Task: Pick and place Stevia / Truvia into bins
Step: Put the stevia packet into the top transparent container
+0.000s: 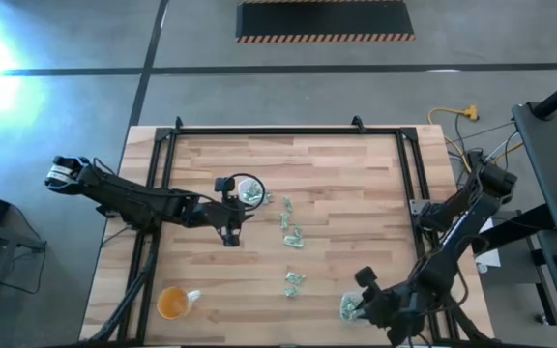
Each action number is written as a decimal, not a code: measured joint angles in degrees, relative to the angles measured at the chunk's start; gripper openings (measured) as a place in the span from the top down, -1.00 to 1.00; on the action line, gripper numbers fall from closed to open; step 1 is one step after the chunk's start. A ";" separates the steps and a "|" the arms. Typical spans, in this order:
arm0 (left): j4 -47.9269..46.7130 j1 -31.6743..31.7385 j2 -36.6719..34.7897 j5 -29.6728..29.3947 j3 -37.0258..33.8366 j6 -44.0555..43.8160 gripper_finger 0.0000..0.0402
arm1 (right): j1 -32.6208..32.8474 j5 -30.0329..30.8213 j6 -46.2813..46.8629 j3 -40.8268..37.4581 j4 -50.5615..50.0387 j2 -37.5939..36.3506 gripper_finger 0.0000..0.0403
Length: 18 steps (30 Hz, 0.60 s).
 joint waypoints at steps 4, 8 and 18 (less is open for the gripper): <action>1.49 0.00 0.28 0.85 -0.04 0.09 0.54 | 0.05 5.08 1.55 0.00 -3.31 -2.13 0.68; 5.17 0.00 2.37 7.43 -0.13 2.47 0.54 | 0.05 14.11 1.67 0.00 -7.25 -4.45 0.73; 16.17 0.34 15.13 11.25 2.24 14.92 0.54 | -0.01 24.16 3.14 -0.20 -11.59 -5.33 0.73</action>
